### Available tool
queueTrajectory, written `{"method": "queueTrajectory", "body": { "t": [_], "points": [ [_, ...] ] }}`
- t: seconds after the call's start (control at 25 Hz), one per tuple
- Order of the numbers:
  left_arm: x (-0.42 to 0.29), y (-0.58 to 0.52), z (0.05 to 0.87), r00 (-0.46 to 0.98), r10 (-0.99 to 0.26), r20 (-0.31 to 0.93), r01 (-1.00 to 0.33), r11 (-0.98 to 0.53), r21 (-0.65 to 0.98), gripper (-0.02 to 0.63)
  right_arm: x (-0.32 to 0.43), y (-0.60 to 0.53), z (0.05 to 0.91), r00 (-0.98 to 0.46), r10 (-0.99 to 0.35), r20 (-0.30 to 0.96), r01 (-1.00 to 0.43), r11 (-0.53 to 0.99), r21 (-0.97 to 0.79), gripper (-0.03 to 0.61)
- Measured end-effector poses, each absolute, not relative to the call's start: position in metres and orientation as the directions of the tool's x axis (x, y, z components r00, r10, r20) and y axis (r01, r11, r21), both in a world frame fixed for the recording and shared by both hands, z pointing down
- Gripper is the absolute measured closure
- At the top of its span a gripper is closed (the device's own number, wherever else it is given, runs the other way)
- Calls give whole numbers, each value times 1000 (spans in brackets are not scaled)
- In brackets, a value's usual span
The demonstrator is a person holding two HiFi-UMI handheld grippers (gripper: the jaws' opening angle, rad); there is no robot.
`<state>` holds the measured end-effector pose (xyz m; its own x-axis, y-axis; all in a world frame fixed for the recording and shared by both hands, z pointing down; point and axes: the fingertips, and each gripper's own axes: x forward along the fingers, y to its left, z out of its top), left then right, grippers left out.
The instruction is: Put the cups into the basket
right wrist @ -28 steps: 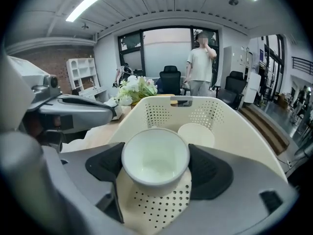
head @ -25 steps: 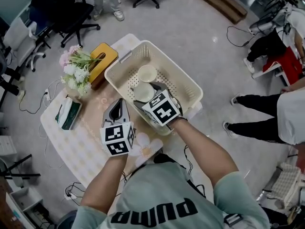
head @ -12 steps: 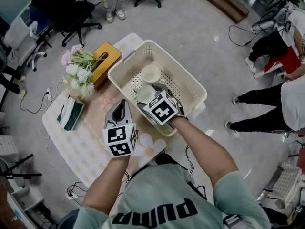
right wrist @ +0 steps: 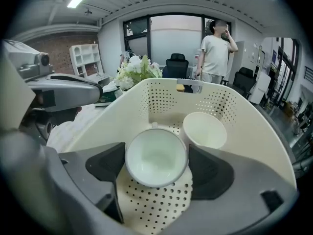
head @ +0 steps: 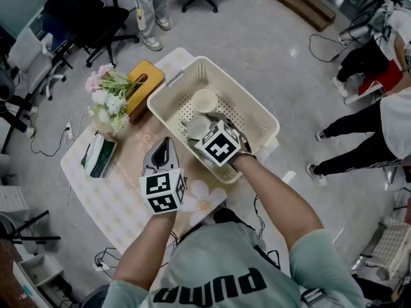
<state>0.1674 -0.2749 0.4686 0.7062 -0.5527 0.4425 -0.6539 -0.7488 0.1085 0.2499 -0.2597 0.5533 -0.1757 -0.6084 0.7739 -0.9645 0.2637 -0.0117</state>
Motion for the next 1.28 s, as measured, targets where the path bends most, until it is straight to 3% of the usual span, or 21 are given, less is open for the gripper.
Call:
{"method": "queueTrajectory", "body": {
  "t": [0.6, 0.64, 0.68, 0.72, 0.76, 1.04, 1.28],
  "points": [
    [166, -254, 434, 752, -533, 387, -612, -783, 111, 615, 241, -242, 449, -130, -793, 595, -986, 168, 10, 196],
    [165, -251, 431, 759, -528, 382, -605, -788, 112, 616, 239, -236, 443, -116, -806, 581, -989, 150, 11, 208],
    [165, -248, 429, 765, -522, 377, -597, -795, 112, 616, 238, -231, 437, -96, -819, 566, -992, 128, 16, 273],
    [164, -244, 427, 771, -515, 373, -588, -801, 110, 616, 236, -225, 433, -77, -830, 552, -994, 106, 21, 385],
    [162, -239, 425, 777, -508, 371, -580, -808, 108, 615, 234, -219, 430, -62, -839, 541, -996, 87, 20, 411],
    [146, -207, 420, 816, -450, 363, -515, -851, 102, 615, 209, -176, 426, 17, -865, 502, -999, -30, -17, 540],
    [123, -177, 421, 846, -400, 353, -462, -880, 110, 615, 190, -140, 431, 95, -880, 465, -989, -137, -57, 563]
  ]
}}
